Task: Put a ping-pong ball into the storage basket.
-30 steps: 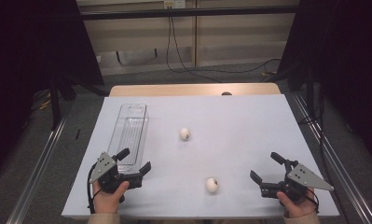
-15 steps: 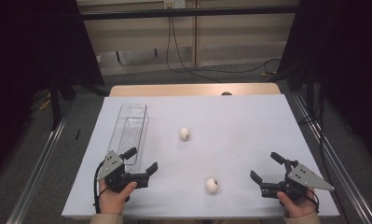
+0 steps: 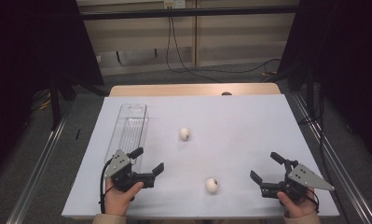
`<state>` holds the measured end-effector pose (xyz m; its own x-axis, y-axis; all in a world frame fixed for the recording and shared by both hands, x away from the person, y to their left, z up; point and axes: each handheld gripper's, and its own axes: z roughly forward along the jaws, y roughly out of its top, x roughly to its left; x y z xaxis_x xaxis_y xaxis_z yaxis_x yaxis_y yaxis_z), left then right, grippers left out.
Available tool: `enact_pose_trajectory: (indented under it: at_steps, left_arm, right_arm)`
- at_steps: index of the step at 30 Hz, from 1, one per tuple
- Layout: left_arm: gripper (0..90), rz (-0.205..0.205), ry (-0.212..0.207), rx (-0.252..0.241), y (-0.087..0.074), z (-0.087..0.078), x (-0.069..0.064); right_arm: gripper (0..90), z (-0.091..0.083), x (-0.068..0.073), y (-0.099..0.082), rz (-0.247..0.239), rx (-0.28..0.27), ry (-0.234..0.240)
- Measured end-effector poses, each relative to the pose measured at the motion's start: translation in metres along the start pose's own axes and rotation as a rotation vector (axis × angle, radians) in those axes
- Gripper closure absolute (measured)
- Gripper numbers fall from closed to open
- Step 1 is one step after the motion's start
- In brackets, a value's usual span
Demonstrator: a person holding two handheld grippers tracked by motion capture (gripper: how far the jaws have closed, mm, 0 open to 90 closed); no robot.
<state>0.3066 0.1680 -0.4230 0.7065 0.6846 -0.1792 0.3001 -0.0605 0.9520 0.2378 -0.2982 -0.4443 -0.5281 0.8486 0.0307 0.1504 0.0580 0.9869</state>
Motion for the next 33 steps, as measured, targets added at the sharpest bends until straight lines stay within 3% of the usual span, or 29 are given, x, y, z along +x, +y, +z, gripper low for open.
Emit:
enact_pose_trajectory:
  at_steps: [33]
  left_arm:
    - [1.7, 0.028, -0.066, 0.072, -0.003, 0.024, -0.019]
  right_arm:
    - [2.1, 0.000, 0.000, 0.000, -0.002, -0.003, 0.005]
